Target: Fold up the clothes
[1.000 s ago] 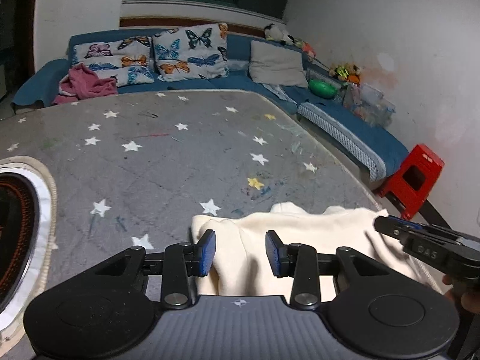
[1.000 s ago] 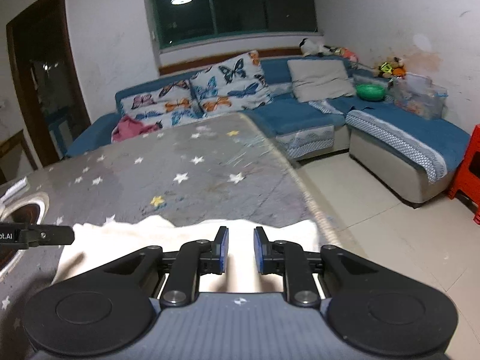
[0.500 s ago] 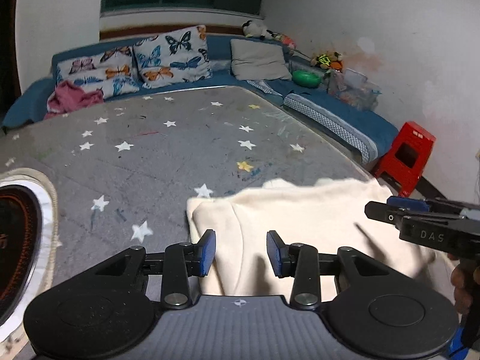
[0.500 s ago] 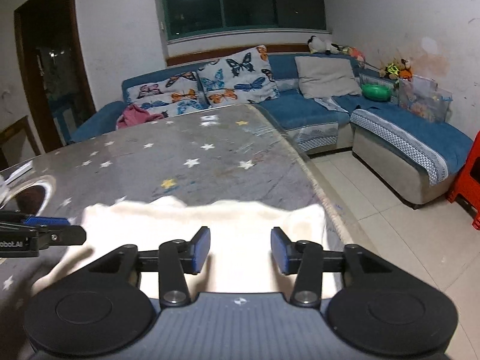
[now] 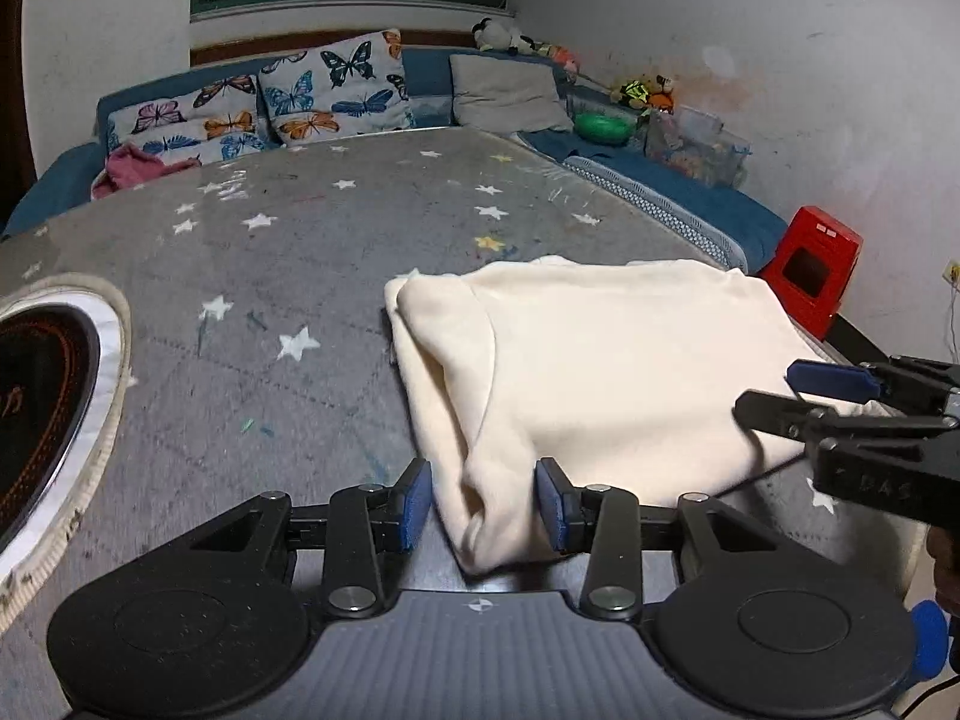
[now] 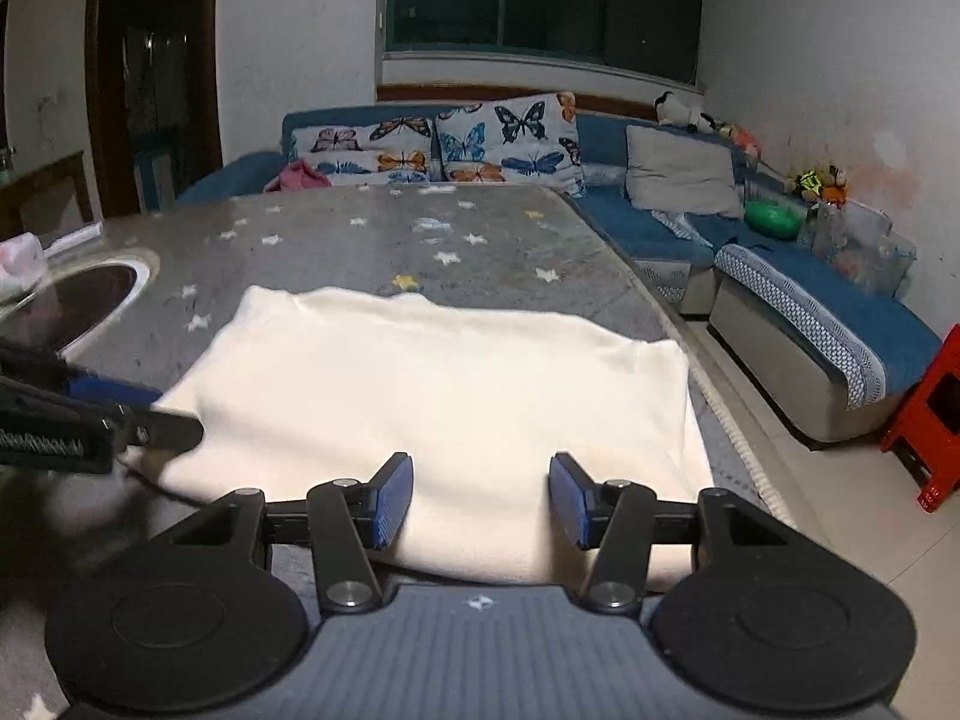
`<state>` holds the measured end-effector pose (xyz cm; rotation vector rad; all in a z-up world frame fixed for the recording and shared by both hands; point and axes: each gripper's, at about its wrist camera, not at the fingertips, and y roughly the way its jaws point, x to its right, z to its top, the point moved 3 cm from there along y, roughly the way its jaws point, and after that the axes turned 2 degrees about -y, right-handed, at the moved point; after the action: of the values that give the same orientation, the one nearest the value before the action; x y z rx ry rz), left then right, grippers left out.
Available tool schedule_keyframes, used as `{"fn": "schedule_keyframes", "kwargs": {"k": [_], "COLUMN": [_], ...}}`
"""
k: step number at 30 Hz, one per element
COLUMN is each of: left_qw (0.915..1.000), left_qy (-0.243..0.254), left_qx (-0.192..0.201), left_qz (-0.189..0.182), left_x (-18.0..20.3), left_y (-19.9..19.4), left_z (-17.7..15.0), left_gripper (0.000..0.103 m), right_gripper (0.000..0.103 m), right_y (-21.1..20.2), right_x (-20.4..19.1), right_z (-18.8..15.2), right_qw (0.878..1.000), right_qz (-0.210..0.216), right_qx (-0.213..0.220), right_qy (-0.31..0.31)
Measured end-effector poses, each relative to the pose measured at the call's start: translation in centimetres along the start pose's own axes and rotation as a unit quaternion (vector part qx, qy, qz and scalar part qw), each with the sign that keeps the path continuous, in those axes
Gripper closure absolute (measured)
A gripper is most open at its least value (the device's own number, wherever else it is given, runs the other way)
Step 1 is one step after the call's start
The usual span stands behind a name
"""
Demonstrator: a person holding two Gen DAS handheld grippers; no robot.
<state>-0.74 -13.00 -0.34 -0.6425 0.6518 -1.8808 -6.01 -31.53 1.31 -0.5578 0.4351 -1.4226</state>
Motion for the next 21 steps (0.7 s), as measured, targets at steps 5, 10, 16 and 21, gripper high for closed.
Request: {"fn": "schedule_keyframes", "kwargs": {"k": [5,10,16,21], "left_qw": [1.0,0.9999,0.9997,0.9996], "left_qy": [-0.005,-0.016,-0.022,-0.019], "left_qx": [0.001,-0.003,0.005,0.014], "left_qz": [-0.003,-0.004,0.005,0.015], "left_x": [-0.3,-0.9,-1.3,-1.1], "left_y": [-0.7,-1.9,-3.4,-4.7], "left_z": [-0.7,-1.1,-1.1,-1.3], "left_gripper": [0.061,0.06,0.044,0.021], "right_gripper": [0.052,0.052,0.047,0.033], "right_y": [0.2,-1.0,-1.4,-1.7], "right_x": [-0.8,-1.2,-2.1,-2.8], "right_z": [-1.1,-0.5,-0.1,-0.6], "right_qw": [1.0,1.0,1.0,1.0], "right_qz": [0.011,0.02,0.021,0.022], "right_qx": [-0.022,-0.012,-0.007,-0.007], "right_qy": [-0.001,0.006,0.009,0.009]}}
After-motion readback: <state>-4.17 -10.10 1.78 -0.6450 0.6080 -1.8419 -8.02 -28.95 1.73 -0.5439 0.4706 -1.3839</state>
